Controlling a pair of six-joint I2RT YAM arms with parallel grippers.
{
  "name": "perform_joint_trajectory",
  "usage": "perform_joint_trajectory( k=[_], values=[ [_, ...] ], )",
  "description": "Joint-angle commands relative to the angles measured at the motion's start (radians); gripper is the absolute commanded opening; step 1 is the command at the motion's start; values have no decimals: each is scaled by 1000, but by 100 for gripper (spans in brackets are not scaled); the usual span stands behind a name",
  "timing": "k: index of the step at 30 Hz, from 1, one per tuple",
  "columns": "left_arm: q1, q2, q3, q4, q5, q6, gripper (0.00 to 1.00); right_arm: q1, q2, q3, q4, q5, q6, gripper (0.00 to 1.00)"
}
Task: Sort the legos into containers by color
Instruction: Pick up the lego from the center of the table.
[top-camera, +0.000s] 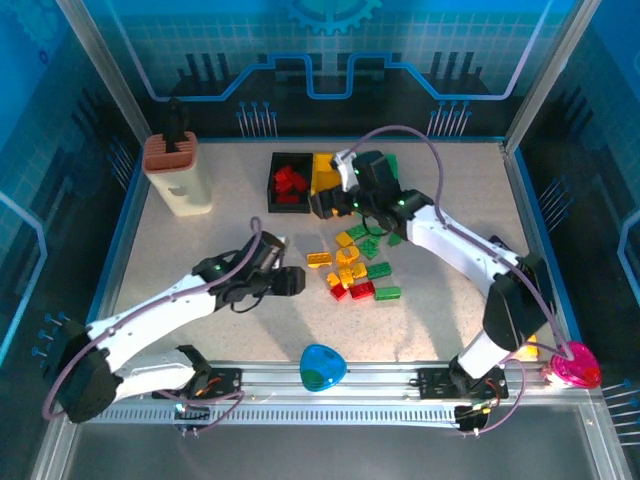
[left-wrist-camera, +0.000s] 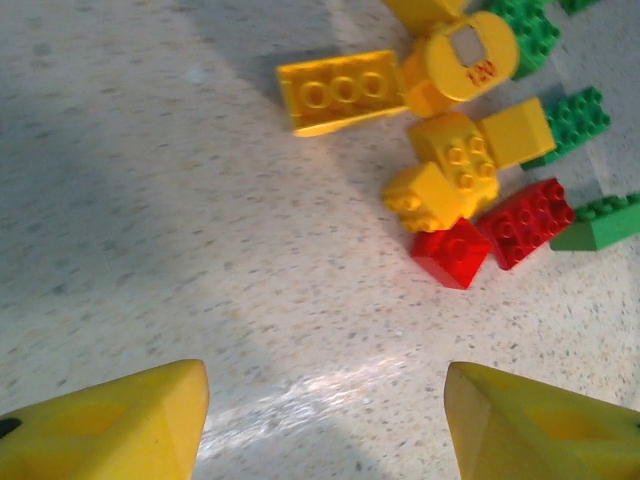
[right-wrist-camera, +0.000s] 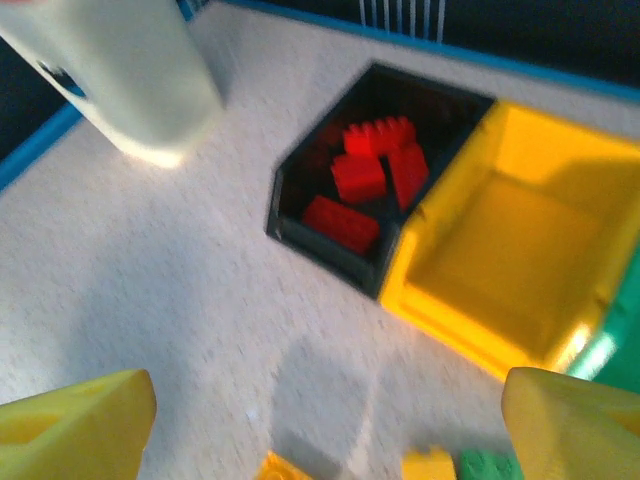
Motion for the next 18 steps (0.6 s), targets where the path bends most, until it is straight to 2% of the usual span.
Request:
perform_joint_trajectory(
  k=[1,11,18],
  values=[
    [-48,100,72,45,7,46,64,-9,-90,-129,6,15,26,89],
    [-164,444,294,-30,30,121,57,-54,-390,-439,14,73,83,88],
    [-203,580,375,-95,-10,131,60,-86,-513,-537,-9,79,103,88]
  ],
)
